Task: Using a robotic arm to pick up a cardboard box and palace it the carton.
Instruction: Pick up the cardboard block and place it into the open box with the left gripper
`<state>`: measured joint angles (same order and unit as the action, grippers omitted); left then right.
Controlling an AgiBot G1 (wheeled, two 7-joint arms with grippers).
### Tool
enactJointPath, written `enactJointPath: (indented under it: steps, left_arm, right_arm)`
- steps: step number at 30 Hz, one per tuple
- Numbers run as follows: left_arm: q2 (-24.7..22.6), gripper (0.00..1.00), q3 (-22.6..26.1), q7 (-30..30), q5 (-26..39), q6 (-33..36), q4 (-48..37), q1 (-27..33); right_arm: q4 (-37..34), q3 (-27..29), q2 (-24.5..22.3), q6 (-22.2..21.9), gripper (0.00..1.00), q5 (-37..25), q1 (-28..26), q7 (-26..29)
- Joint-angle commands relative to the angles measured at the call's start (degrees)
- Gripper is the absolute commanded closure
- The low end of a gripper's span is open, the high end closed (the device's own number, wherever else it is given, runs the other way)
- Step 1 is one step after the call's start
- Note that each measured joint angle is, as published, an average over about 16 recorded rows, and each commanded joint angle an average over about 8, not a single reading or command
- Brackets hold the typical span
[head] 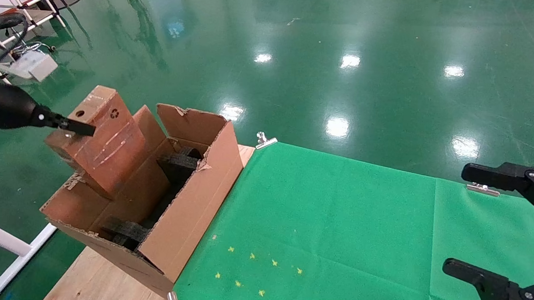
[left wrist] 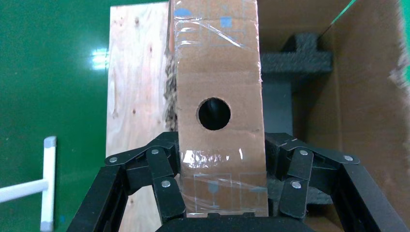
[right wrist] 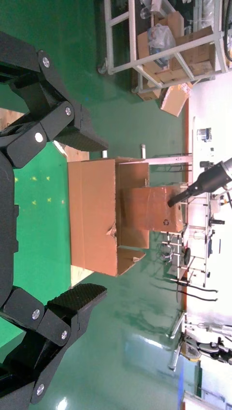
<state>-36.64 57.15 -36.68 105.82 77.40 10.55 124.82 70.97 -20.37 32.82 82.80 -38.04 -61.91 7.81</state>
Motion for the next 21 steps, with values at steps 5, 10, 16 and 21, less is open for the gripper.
enactJointPath:
  steps: [5, 10, 16, 21]
  left_arm:
    - [-0.73, 1.0, 0.31, 2.38, 0.42, -2.37, -3.36, -1.59]
    - [-1.37, 1.0, 0.24, 3.41, 0.25, -4.15, -5.72, -3.15]
    - [-2.12, 1.0, -0.16, 3.91, -0.39, -6.65, -8.08, -5.43]
    - [-2.85, 1.0, -0.54, 3.88, -0.95, -9.04, -9.51, -7.71]
  right_arm:
    - [0.0, 0.0, 0.0, 0.0, 0.0, 0.0, 0.0, 0.0]
    - [0.0, 0.0, 0.0, 0.0, 0.0, 0.0, 0.0, 0.0]
    - [0.0, 0.0, 0.0, 0.0, 0.0, 0.0, 0.0, 0.0]
    - [0.0, 0.0, 0.0, 0.0, 0.0, 0.0, 0.0, 0.0]
